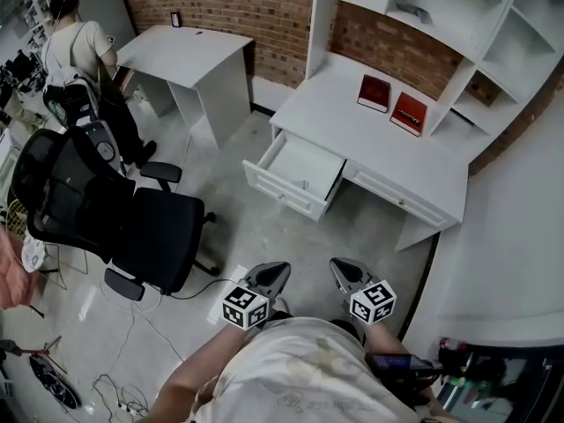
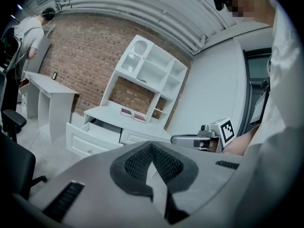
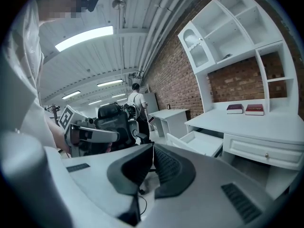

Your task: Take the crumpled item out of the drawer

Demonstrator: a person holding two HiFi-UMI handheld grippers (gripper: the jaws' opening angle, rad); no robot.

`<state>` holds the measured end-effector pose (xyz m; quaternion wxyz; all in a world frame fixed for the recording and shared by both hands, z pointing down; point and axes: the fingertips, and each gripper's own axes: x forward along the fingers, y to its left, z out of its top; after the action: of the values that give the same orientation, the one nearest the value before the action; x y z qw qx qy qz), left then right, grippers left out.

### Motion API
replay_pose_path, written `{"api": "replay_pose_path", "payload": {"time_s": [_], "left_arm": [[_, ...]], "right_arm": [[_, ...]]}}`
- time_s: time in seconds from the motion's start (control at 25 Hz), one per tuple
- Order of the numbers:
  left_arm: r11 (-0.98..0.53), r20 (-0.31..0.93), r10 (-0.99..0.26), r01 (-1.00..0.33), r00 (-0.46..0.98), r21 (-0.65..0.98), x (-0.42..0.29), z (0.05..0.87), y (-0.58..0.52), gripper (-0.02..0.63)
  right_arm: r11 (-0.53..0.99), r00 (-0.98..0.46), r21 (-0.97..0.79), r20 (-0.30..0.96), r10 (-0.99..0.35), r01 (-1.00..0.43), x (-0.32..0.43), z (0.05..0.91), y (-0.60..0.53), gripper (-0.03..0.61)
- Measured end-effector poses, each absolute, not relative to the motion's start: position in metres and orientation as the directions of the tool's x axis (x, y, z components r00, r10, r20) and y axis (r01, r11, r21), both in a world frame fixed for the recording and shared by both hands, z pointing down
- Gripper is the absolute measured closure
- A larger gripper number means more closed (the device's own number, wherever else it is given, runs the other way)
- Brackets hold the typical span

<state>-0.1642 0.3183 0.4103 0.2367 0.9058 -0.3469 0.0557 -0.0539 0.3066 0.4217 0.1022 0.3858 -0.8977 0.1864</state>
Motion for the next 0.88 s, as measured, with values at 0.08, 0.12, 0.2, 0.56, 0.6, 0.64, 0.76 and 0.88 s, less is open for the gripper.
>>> {"api": "replay_pose_path", "payload": {"time_s": [0.08,0.12,0.2,0.56,0.6,0.64,0.76,0.88], "left_arm": [[-0.652,0.266,-0.596,-0.650,0.757,0.390,-0.170,0.413,0.316,0.592],[-0.654,0.267,-0.594,-0.648,0.759,0.389,-0.173,0.414,0.314,0.592],[-0.658,0.266,-0.590,-0.645,0.763,0.390,-0.177,0.415,0.311,0.592],[-0.655,0.251,-0.594,-0.641,0.764,0.401,-0.195,0.414,0.292,0.592],[-0.654,0.253,-0.593,-0.640,0.764,0.403,-0.195,0.416,0.291,0.592],[-0.653,0.256,-0.592,-0.641,0.764,0.403,-0.196,0.417,0.290,0.592],[-0.647,0.267,-0.591,-0.645,0.761,0.406,-0.198,0.421,0.288,0.592],[-0.635,0.275,-0.598,-0.654,0.753,0.411,-0.201,0.425,0.281,0.592]], "right_arm": [[0.626,-0.675,-0.255,0.328,-0.661,-0.737,-0.059,0.423,0.303,0.554],[0.623,-0.672,-0.255,0.329,-0.663,-0.740,-0.061,0.424,0.302,0.554],[0.618,-0.666,-0.252,0.337,-0.666,-0.745,-0.064,0.426,0.300,0.554],[0.603,-0.649,-0.243,0.351,-0.675,-0.760,-0.072,0.427,0.282,0.554],[0.604,-0.649,-0.242,0.353,-0.674,-0.759,-0.073,0.427,0.279,0.554],[0.605,-0.649,-0.242,0.356,-0.672,-0.759,-0.074,0.428,0.276,0.554],[0.605,-0.650,-0.246,0.363,-0.667,-0.758,-0.075,0.431,0.272,0.554],[0.611,-0.657,-0.249,0.366,-0.659,-0.752,-0.078,0.435,0.266,0.554]]}}
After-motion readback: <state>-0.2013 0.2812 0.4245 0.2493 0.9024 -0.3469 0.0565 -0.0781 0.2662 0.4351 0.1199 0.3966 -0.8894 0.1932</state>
